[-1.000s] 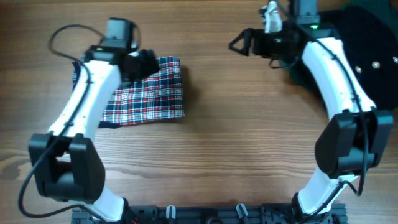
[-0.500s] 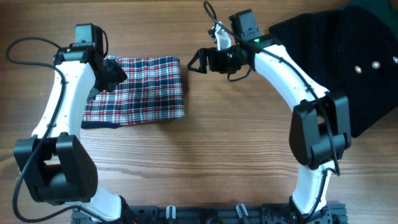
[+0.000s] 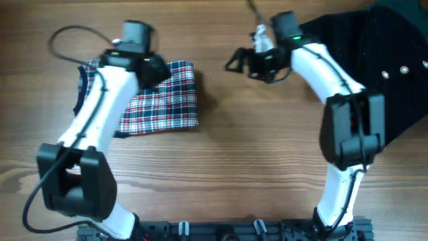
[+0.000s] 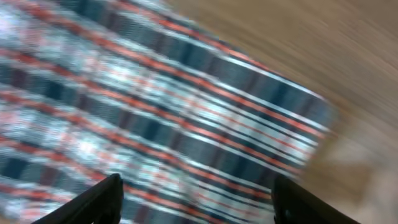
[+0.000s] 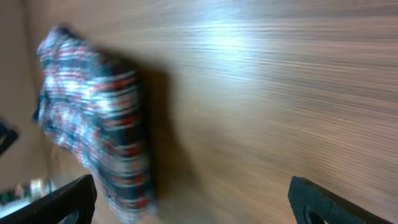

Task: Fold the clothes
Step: 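Grasp the right edge of the plaid bundle with the left gripper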

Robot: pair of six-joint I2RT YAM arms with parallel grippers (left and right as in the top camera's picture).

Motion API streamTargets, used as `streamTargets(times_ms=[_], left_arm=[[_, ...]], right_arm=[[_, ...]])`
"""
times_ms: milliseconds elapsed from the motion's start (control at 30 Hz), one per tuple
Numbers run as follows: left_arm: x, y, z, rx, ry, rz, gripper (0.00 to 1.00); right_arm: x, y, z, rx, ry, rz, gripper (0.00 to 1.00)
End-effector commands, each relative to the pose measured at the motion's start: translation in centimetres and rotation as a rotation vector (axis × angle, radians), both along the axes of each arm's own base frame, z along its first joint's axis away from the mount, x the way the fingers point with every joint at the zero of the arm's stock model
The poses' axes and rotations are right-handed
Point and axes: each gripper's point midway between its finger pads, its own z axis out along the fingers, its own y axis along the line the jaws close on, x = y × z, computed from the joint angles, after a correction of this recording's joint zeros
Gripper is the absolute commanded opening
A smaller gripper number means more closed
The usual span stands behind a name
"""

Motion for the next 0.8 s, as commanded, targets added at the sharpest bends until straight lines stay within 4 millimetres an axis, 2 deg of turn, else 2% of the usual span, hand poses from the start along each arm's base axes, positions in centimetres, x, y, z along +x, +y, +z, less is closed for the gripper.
streamTargets(times_ms=[0, 67, 133, 233, 333, 500, 600, 767], left_arm=[[0.3, -6.1, -0.1, 0.132, -0.090, -0.075, 0.78], [0.3, -8.3, -1.1, 0.169, -0.105, -0.118, 0.78], [0.1, -10.3, -3.3, 0.244, -0.105, -0.161, 0.78], [-1.0, -10.0, -6.5, 0.386, -0.040, -0.192, 0.78], [-1.7, -9.6, -8.7, 0.452, 0.030, -0.252, 0.78], [-1.8, -9.3, -9.4, 0.471, 0.044, -0.253, 0.78], [-2.7, -8.7, -9.7, 0.494, 0.088, -0.262, 0.77], [-3.7, -7.2, -9.6, 0.546, 0.147, -0.261, 0.57]], right_arm=[[1.5, -6.9, 3.5, -0.035, -0.094, -0.069, 1.00], [1.1, -8.8, 3.2, -0.048, -0.071, -0.082, 1.00], [0.3, -10.6, 2.8, -0.064, -0.043, -0.091, 1.00], [-0.1, -10.9, 2.6, -0.069, -0.033, -0.081, 1.00], [-0.1, -10.9, 2.6, -0.071, -0.035, -0.079, 1.00], [0.0, -10.9, 2.6, -0.071, -0.036, -0.082, 1.00], [0.1, -10.9, 2.7, -0.070, -0.039, -0.082, 1.00], [0.2, -10.9, 2.7, -0.067, -0.045, -0.081, 1.00]])
